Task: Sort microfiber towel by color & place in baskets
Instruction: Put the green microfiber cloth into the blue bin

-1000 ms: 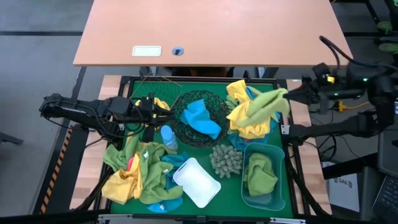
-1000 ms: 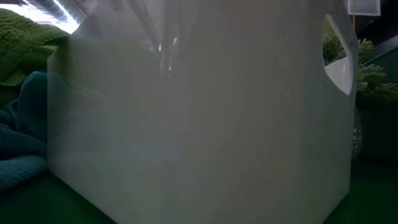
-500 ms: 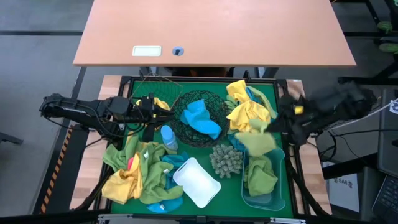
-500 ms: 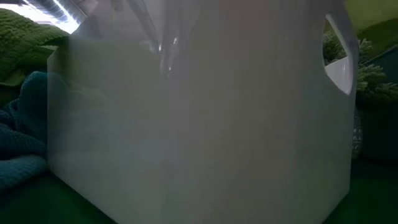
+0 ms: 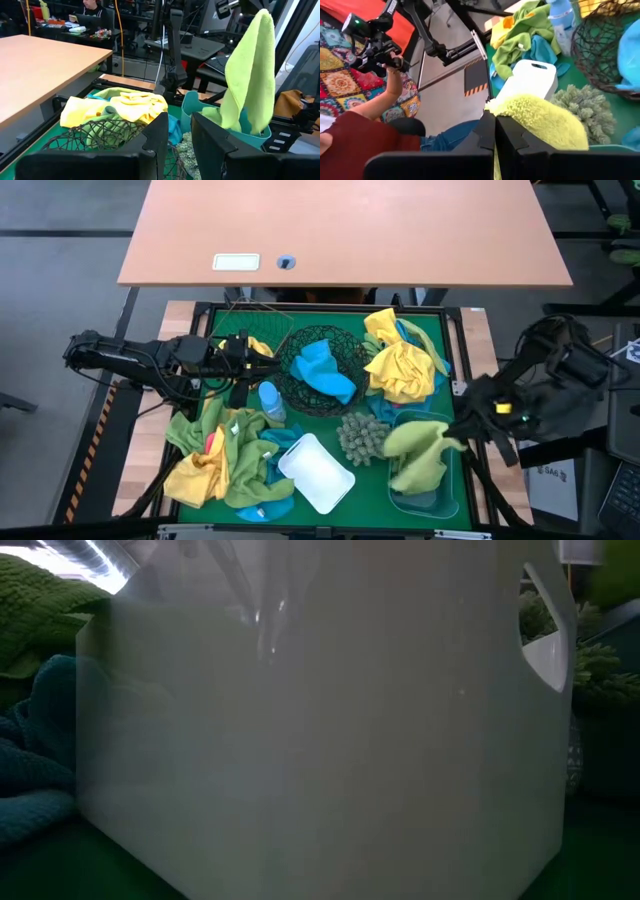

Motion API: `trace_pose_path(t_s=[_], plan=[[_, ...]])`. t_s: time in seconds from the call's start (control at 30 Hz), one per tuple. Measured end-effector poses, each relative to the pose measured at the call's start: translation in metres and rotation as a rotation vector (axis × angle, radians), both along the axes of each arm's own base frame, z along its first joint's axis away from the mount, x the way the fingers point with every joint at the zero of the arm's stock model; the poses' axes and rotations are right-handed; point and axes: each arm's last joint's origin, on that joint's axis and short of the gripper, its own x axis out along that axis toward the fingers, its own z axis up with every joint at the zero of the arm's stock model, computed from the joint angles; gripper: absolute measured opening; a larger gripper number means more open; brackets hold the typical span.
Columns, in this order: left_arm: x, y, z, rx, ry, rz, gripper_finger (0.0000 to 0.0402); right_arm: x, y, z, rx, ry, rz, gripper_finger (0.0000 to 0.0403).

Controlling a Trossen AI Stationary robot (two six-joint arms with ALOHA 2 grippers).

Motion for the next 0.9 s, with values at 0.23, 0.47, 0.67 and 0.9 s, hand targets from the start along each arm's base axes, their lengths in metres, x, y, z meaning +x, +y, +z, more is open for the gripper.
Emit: trace_pose_path(t_s=[0.23, 0.47, 0.67, 0.9], plan=[[0.0, 0.0, 0.0, 0.0, 0.0, 0.0, 0.0079, -0.02, 0.005, -0.011, -0.049, 0.076, -0.021, 0.0], [0.0, 0.0, 0.0, 0.001, 0.0, 0.0, 0.0079, -0.028, 0.005, -0.042, -0.192, 0.23, -0.108, 0.0], [0.0, 0.0, 0.0, 0.002, 0.0, -0.001, 0.0079, -0.022, 0.02, -0.087, -0.306, 0.338, -0.096, 0.0], [0.0, 0.0, 0.0, 0.002, 0.0, 0.0, 0.0079, -0.015, 0.036, -0.149, -0.334, 0.424, -0.108, 0.0]])
